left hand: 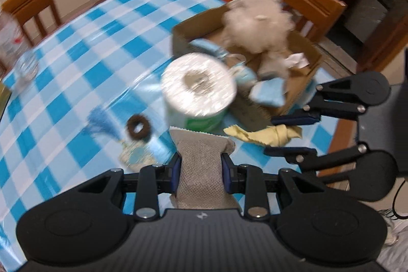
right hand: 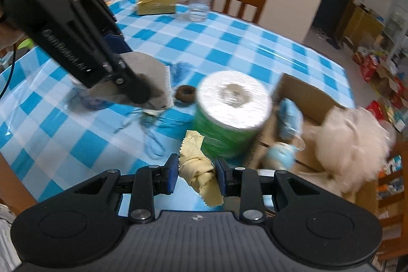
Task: Organize soft objects
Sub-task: 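Carry the sachet and yellow cloth into the cardboard box and open both tools, then withdraw both tools from the box back over the table, then grasp the blue embroidered sachet with the left tool while the right tool grasps the brown ring, then carry the sachet and brown ring into the cardboard box and open both tools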
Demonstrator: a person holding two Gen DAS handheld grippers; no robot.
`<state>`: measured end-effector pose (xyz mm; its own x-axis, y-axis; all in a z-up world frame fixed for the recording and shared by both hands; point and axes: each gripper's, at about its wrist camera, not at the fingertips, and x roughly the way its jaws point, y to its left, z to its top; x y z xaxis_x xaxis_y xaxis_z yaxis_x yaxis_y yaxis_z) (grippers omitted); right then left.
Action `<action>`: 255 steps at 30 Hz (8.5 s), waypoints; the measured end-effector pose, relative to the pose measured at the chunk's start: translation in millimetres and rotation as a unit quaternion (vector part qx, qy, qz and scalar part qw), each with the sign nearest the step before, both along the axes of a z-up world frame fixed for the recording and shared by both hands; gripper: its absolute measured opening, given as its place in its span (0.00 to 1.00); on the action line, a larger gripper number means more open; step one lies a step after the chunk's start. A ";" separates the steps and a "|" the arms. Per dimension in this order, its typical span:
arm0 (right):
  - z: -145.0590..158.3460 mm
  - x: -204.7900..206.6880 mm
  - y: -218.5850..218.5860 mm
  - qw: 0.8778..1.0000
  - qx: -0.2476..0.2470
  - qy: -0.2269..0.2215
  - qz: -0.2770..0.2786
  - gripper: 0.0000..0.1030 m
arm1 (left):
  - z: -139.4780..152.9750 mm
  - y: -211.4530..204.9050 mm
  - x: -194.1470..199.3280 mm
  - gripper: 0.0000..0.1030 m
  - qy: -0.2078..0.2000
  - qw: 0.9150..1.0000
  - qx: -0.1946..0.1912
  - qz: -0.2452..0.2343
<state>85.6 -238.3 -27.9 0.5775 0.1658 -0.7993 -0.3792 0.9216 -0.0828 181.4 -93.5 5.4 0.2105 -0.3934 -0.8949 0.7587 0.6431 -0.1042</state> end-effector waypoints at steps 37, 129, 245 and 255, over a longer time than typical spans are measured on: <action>-8.6 30.2 -120.3 0.991 0.039 -0.049 -0.122 1.00 | -12.8 -186.4 97.7 0.81 -0.060 0.996 -0.044 0.045; 24.1 83.7 10.0 0.987 -0.032 -0.037 0.155 1.00 | -124.5 11.5 -14.5 0.35 -0.051 0.967 0.032 0.248; 41.4 12.7 -119.0 0.985 0.050 0.113 -0.118 0.41 | 59.7 -54.6 -45.5 0.24 -0.078 0.991 -0.069 -0.080; 39.8 11.8 -163.0 0.983 0.058 0.099 -0.140 0.41 | 49.7 -145.3 0.7 0.24 -0.081 0.990 -0.087 -0.077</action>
<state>97.4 -401.2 11.9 0.4486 0.1199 -0.8857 -0.1075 0.9910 0.0798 182.0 -238.8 55.1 0.2724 -0.5775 -0.7696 0.8618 0.5021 -0.0717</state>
